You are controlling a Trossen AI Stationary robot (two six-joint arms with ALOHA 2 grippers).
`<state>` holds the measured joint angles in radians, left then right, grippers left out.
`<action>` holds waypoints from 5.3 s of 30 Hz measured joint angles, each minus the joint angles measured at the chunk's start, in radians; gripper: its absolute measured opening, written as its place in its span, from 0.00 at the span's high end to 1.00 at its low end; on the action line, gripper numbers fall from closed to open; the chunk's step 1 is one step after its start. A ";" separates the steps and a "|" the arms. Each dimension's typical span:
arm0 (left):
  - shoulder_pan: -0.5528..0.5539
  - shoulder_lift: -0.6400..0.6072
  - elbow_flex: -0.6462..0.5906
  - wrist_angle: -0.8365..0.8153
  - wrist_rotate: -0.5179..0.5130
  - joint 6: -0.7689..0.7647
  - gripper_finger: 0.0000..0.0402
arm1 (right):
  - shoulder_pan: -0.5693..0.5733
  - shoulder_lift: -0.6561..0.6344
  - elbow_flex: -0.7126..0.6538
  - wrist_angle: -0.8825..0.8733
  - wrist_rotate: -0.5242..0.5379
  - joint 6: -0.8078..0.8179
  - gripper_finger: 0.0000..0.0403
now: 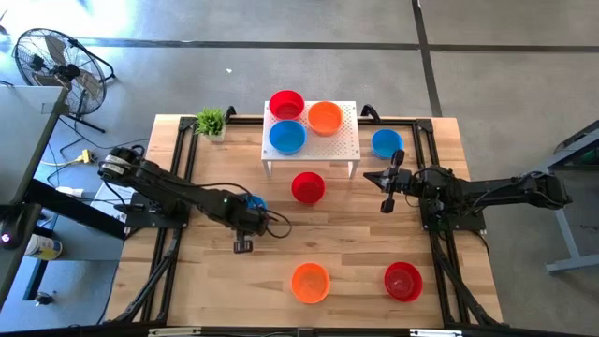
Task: Pick & Place Mini bowls
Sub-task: Stack the bottom blue bowl on top of the blue bowl on the shelf, then adjust the bowls on the shelf
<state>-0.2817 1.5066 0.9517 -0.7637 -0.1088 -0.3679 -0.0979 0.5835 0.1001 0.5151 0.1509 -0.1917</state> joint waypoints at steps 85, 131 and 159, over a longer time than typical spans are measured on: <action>0.635 0.244 0.837 -0.393 0.159 0.599 0.84 | 0.000 0.014 0.000 -0.008 0.000 -0.011 1.00; 0.923 0.339 0.837 -0.152 0.127 0.818 0.98 | 0.000 0.014 0.000 -0.010 0.000 -0.019 1.00; 0.916 0.114 0.687 -0.016 0.260 0.798 1.00 | 0.000 0.014 0.000 -0.043 0.052 0.068 1.00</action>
<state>0.6342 1.6206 1.6384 -0.7797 0.1511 0.4305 -0.0982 0.5976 0.1001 0.4722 0.2031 -0.1238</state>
